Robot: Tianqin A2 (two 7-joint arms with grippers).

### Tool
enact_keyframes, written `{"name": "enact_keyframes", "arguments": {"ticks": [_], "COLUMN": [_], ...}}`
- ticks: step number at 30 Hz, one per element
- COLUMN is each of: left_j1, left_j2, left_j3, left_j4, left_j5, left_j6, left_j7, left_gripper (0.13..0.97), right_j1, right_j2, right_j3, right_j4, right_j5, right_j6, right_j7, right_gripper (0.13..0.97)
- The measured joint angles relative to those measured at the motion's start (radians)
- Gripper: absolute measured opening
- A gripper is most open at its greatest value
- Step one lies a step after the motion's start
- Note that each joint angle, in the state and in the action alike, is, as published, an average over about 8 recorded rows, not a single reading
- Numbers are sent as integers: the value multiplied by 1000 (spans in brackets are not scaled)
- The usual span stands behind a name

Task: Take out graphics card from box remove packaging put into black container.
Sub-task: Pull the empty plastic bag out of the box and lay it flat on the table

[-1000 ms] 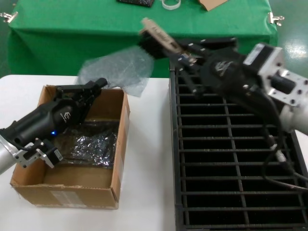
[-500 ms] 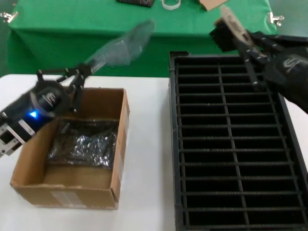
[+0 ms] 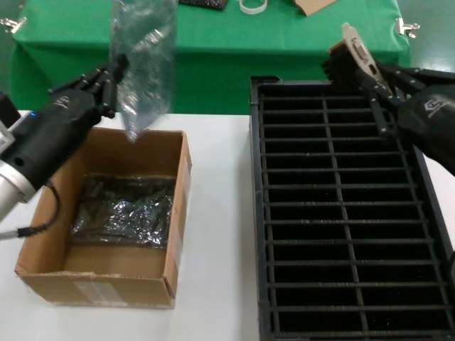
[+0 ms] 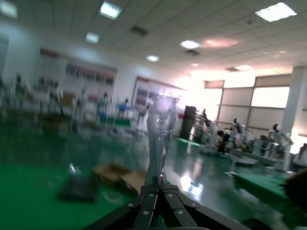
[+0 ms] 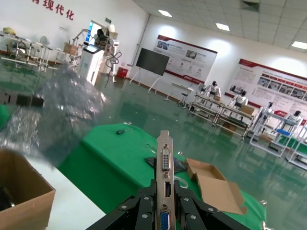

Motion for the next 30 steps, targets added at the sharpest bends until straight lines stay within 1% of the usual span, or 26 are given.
{"name": "enact_keyframes", "arguments": {"ticks": [2,4,7,9,11,14,15,17,19,21,22,24,28,30], "left_j1": [5,8,11,11,10,9,9,10,12,15,17,20,22,20], "left_j2": [-27,-51,-77,-84,-83,-72,-66,-54,-39,-22,-12,9,46,60], "left_j3": [0,0,0,0,0,0,0,0,0,0,0,0,0,-1], "left_j4": [-90,-172,-266,-300,-317,-318,-315,-309,-304,-302,-302,-304,-309,-309], "left_j5": [0,15,65,116,179,277,303,339,343,309,280,204,26,-61], "left_j6": [93,184,308,371,418,462,472,492,519,561,588,652,789,849], "left_j7": [-93,-186,-327,-417,-507,-624,-654,-694,-699,-666,-636,-561,-383,-295], "left_gripper": [138,138,138,138,138,138,138,138,138,138,138,138,138,138], "right_j1": [2,5,8,9,9,6,5,2,0,-1,-2,-1,-1,-2], "right_j2": [-2,-3,-5,-7,-10,-13,-14,-16,-17,-18,-19,-21,-26,-29], "right_j3": [-4,-8,-12,-14,-15,-15,-15,-14,-14,-13,-13,-13,-12,-10], "right_j4": [-14,-24,-34,-37,-38,-37,-37,-36,-36,-36,-36,-36,-31,-25], "right_j5": [8,14,15,12,8,1,0,-2,-3,-4,-5,-9,-23,-32], "right_j6": [5,8,7,5,3,2,3,4,5,5,4,2,-8,-13], "right_j7": [-6,-10,-10,-8,-6,-4,-3,-4,-4,-4,-4,-2,6,12], "right_gripper": [192,192,192,192,192,192,192,192,192,192,192,192,192,192]}}
